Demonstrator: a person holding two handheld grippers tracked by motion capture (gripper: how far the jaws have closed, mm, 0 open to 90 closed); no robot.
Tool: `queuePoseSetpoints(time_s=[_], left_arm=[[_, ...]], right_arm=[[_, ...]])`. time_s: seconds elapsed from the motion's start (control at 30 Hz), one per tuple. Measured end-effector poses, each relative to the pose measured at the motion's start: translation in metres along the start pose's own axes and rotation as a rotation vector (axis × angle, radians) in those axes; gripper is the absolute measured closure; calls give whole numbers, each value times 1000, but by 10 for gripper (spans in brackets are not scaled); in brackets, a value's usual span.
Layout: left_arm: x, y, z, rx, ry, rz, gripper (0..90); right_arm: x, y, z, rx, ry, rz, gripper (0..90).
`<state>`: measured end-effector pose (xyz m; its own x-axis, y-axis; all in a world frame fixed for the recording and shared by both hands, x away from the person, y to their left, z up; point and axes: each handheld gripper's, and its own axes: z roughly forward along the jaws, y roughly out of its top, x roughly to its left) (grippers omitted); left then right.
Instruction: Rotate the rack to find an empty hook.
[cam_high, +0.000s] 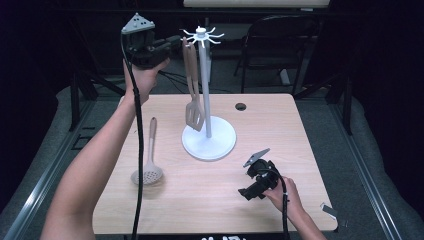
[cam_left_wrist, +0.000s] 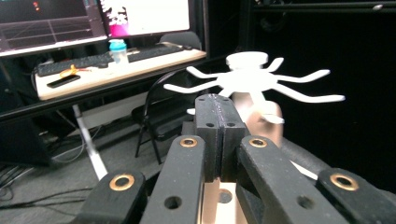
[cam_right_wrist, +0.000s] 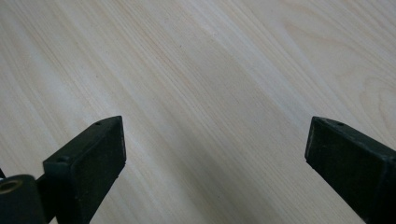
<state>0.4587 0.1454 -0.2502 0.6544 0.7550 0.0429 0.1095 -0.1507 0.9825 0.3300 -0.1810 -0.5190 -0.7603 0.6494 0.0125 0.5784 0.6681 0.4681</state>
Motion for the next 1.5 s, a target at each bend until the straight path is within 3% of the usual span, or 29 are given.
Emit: queuePoseSetpoints(time_s=[0.13, 0.2, 0.23, 0.33, 0.4, 0.53, 0.63, 0.93, 1.03, 1.07, 1.4, 1.5], left_arm=[[-9, 2, -10, -23, -28, 13, 900], [-15, 5, -13, -27, -45, 5, 900], [-18, 6, -14, -30, -60, 4, 900], [-27, 8, -11, -13, -75, 36, 900], [-29, 9, -7, 9, -60, 54, 900], [-29, 7, 0, 30, -43, 60, 900], [-27, 6, 2, 34, -33, 58, 900], [-15, 5, 3, 37, -3, 35, 900], [-11, 4, 3, 43, 0, 26, 900], [-10, 4, 3, 45, 1, 24, 900], [-6, 2, 1, 42, 5, 12, 898], [-4, 1, -4, 45, 4, 4, 846]], right_arm=[[1, 0, 2, -14, 5, 21, 49], [1, 1, 1, 3, -2, 1, 49], [2, 0, 2, -17, 3, 19, 49], [1, 2, 2, 3, 3, -3, 49], [2, 2, 2, 9, 2, 0, 49], [2, 1, 2, -8, 1, 5, 50], [1, 0, 1, 11, -2, 0, 50], [2, 0, 3, -10, -1, 7, 50], [1, 1, 2, 11, 0, -8, 51], [2, 0, 3, -8, 1, 9, 50], [3, 0, 4, -3, 5, 14, 50], [1, 0, 3, 12, 3, -6, 51]])
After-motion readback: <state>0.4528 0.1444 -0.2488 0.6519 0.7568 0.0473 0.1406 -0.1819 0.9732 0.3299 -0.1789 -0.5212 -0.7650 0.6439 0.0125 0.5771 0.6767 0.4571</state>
